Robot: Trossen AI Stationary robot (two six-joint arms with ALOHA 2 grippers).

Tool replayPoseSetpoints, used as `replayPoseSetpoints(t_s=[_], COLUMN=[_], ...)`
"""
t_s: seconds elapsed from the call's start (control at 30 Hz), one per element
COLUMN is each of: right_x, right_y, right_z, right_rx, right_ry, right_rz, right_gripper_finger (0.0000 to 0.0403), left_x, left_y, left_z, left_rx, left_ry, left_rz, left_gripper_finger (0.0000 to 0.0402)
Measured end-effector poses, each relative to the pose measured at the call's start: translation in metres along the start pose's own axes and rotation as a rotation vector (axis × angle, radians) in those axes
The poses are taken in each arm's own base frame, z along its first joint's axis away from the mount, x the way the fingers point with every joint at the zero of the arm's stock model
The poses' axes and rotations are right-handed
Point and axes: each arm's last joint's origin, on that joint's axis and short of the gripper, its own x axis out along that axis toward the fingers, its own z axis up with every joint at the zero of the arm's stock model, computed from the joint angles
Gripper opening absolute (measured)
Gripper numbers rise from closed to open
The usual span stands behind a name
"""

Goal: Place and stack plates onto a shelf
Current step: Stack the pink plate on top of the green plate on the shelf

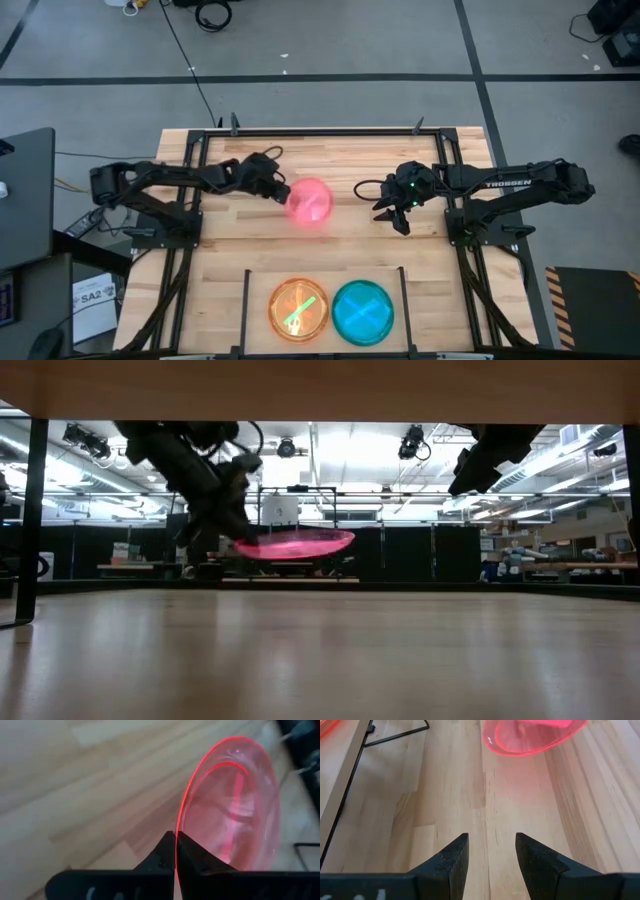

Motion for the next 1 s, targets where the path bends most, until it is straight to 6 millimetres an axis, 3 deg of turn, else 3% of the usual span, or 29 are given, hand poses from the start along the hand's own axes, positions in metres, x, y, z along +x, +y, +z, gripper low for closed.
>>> replayPoseSetpoints(t_s=[0.47,0.7,1.0], right_x=[0.000,0.000,0.000], right_y=[0.000,0.000,0.000], right_z=[0.000,0.002,0.004], right_rx=[-0.001,-0.005,-0.010], right_ry=[-0.002,-0.019,-0.037], right_rz=[0.000,-0.004,-0.004], right_gripper_finger=[0.0169,0.0169,0.0169], left_x=[-0.080,-0.109,-0.118], left_y=[-0.024,-0.044,-0.072], left_z=[0.027,0.017,-0.014], left_rx=[0.023,0.073,0.052], left_ry=[-0.233,-0.244,-0.092], left_rz=[-0.292,-0.469,-0.611], left_gripper_finger=[0.0005,0.0005,0.0005])
